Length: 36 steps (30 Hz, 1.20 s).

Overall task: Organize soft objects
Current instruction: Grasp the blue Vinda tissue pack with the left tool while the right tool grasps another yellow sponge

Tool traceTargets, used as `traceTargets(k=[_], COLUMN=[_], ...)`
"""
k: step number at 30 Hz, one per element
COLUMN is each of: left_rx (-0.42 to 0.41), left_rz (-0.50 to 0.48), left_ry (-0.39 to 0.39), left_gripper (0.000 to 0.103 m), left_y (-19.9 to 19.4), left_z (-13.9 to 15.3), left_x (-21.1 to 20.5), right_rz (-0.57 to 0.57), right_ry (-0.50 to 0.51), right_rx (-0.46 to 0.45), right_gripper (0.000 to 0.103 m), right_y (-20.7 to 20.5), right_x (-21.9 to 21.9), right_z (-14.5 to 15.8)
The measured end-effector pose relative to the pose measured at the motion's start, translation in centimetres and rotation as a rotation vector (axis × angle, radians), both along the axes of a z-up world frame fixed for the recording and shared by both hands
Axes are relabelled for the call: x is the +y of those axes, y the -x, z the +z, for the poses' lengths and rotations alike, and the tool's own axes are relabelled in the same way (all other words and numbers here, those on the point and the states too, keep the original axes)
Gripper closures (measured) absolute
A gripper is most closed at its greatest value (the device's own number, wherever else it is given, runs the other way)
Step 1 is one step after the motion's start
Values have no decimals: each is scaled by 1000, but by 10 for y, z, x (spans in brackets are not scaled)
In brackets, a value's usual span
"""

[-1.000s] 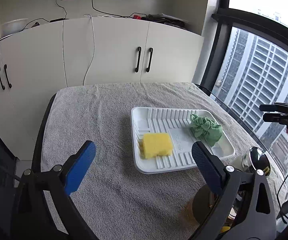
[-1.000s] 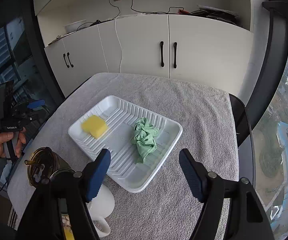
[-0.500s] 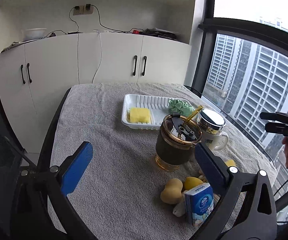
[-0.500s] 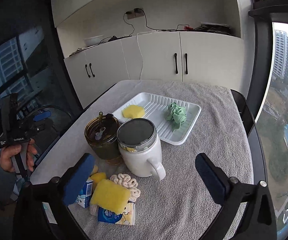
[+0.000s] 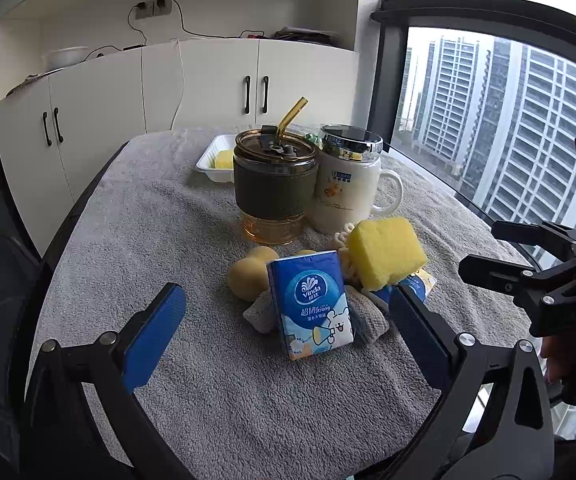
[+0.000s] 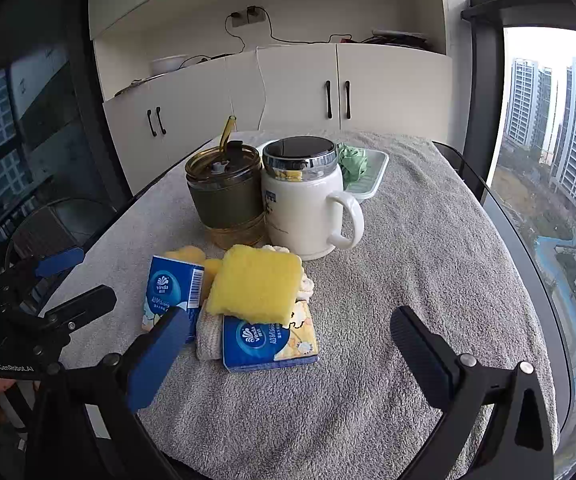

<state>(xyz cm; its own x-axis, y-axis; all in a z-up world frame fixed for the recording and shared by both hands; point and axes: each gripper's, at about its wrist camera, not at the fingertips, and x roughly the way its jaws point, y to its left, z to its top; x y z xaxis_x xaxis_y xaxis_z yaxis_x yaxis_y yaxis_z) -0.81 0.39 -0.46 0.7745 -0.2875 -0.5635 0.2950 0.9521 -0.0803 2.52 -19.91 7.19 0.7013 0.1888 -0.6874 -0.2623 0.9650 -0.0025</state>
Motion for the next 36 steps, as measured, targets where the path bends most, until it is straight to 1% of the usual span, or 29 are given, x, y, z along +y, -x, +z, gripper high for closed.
traceTargets(k=[6,10,17,21,28,32,36], left_rx=[20,36,47,74,91,107,105], left_rz=[20,32,38,49,57,54,53], left_ry=[-30,-31,-61,-64,-60,-71,-65], left_gripper=[0,0,0,0,0,0,1], left_y=[-5,-10,-23,-32,-41,-47,-48], left_z=[-18,-27,-34,-40,-42,-45,-45], left_x=[-11,-17,-29,-28,-27,-30,-29], right_rz=[-14,-21,-16,-12,3,14,22], right_ry=[-10,-17,-20,-17,-24,-25,-20], right_rx=[12,32,62,78,109,118,132], right_gripper=[0,0,0,0,1,1,1], right_y=[2,-6,-29,-37,-50,-56,-60], right_x=[-2,0,8,11,16,23,27], right_z=[-13,-18,-22,-25,-31,-32,-35])
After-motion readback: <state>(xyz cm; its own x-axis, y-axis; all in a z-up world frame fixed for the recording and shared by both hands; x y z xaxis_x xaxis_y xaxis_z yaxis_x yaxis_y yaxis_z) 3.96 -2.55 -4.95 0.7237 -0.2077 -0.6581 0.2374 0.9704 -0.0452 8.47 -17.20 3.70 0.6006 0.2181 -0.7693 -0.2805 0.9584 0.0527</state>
